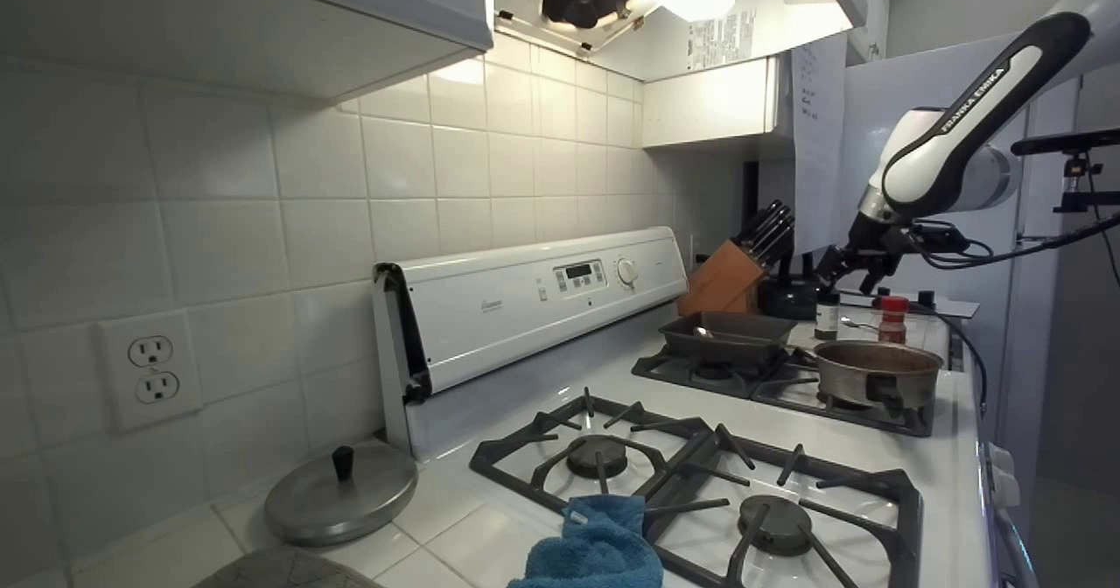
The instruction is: Pour the contents in the jar into the pot
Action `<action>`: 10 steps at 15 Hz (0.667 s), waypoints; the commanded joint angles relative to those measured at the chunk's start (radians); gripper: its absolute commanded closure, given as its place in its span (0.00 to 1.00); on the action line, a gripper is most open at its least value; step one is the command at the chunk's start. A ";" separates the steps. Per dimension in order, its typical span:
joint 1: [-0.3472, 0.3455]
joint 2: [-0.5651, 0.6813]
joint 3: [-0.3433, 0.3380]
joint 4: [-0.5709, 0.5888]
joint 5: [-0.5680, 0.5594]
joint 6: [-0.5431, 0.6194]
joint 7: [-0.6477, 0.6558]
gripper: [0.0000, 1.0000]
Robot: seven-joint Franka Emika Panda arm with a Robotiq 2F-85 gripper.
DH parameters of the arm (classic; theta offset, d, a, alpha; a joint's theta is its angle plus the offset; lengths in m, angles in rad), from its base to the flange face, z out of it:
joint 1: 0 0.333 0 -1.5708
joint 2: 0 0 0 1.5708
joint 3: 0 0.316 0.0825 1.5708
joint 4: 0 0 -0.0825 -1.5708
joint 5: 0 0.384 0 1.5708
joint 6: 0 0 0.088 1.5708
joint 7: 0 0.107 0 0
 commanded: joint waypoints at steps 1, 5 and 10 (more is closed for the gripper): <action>0.012 -0.093 0.008 -0.062 0.001 -0.094 -0.001 0.00; 0.024 -0.143 0.013 -0.098 -0.028 -0.146 0.011 0.00; 0.036 -0.196 0.019 -0.156 -0.103 -0.155 0.051 0.00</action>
